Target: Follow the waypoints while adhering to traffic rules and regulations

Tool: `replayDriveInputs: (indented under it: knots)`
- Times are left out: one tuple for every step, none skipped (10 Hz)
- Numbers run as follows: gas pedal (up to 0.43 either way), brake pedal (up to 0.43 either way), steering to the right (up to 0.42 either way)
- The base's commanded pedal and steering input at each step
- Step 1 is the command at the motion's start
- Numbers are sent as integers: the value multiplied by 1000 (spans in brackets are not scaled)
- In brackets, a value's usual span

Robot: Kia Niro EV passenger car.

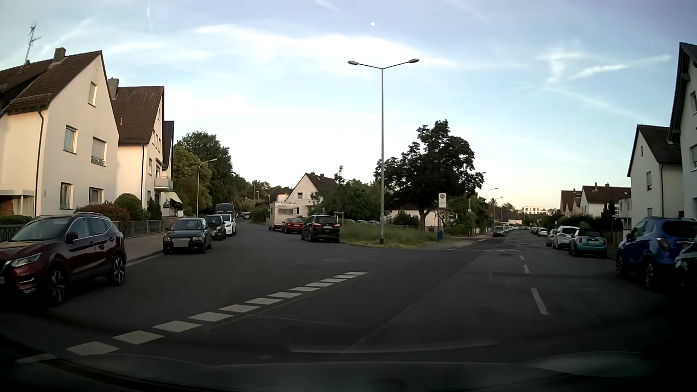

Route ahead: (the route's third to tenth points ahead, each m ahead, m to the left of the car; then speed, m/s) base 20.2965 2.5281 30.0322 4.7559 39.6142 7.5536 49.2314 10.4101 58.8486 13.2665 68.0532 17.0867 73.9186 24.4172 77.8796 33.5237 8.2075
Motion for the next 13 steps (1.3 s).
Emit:
replayDriveInputs:
  knots:
    - [87,0,-79]
    - [87,0,-79]
    - [87,0,-79]
    - [87,0,-79]
    - [87,0,-77]
    - [87,0,-72]
    - [87,0,-72]
    - [87,0,-70]
    - [87,0,-63]
    - [87,0,-61]
    - [87,0,-62]
    - [87,0,-59]
    - [87,0,-55]
